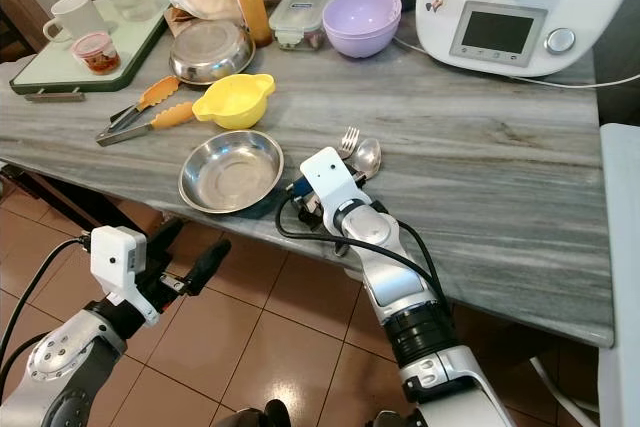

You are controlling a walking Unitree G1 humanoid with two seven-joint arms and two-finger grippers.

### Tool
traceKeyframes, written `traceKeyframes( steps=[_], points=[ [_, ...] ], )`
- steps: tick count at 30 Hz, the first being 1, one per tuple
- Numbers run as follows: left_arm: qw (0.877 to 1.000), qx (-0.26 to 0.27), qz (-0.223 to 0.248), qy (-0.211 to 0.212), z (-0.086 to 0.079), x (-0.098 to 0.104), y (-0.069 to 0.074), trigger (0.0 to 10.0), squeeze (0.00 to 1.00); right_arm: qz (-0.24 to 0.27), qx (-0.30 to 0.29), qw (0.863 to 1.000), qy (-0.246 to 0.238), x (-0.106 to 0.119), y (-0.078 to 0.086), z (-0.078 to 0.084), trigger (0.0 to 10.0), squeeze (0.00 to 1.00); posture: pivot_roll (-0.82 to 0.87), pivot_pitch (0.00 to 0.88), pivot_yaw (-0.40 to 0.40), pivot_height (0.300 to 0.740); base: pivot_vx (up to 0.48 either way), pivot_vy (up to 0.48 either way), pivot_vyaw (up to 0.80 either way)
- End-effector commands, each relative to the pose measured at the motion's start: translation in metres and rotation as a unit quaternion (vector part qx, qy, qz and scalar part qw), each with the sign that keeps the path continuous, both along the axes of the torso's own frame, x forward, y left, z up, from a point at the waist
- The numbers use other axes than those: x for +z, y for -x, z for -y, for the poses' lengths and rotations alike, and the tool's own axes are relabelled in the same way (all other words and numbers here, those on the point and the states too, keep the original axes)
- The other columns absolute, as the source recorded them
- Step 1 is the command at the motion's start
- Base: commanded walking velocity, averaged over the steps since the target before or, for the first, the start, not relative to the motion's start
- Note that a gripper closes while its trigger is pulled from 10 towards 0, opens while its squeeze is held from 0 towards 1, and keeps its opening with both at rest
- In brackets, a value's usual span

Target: Setting the table

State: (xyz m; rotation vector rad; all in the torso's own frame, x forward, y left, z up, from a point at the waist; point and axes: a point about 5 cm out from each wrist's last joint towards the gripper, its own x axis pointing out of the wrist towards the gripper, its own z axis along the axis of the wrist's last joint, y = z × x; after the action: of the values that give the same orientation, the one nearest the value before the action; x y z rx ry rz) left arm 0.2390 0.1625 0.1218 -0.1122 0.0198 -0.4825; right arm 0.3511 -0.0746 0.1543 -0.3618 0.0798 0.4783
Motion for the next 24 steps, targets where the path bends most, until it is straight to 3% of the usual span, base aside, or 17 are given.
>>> traceKeyframes(
  steps=[1,7,11,16,24],
  points=[
    [1.000,0.002,-0.007,-0.009,-0.003,-0.003,0.001,10.0,0.00,0.030,0.002,0.999,-0.018,0.011,0.002,-0.005,10.0,0.54,-0.11,0.177,0.163,0.740,0.000,0.000,0.00],
    [1.000,0.005,-0.006,-0.008,-0.003,-0.003,0.000,10.0,0.00,0.062,-0.033,0.997,-0.030,0.019,0.003,0.005,10.0,0.54,-0.11,0.176,0.159,0.740,0.000,0.000,0.00],
    [1.000,0.006,-0.005,-0.007,-0.003,-0.003,0.000,10.0,0.00,0.077,-0.081,0.993,-0.038,0.019,0.008,0.021,10.0,0.55,-0.12,0.174,0.159,0.740,0.000,0.000,0.00],
    [1.000,0.005,-0.004,-0.006,-0.003,-0.003,-0.001,10.0,0.00,0.059,-0.118,0.989,-0.060,0.010,0.015,0.037,10.0,0.54,-0.12,0.174,0.164,0.740,0.000,0.000,0.00],
    [1.000,-0.001,-0.005,-0.006,-0.001,-0.003,-0.001,10.0,0.00,0.042,-0.143,0.986,-0.076,0.005,0.015,0.045,10.0,0.55,-0.13,0.183,0.175,0.740,0.000,0.000,0.00]
  ],
)
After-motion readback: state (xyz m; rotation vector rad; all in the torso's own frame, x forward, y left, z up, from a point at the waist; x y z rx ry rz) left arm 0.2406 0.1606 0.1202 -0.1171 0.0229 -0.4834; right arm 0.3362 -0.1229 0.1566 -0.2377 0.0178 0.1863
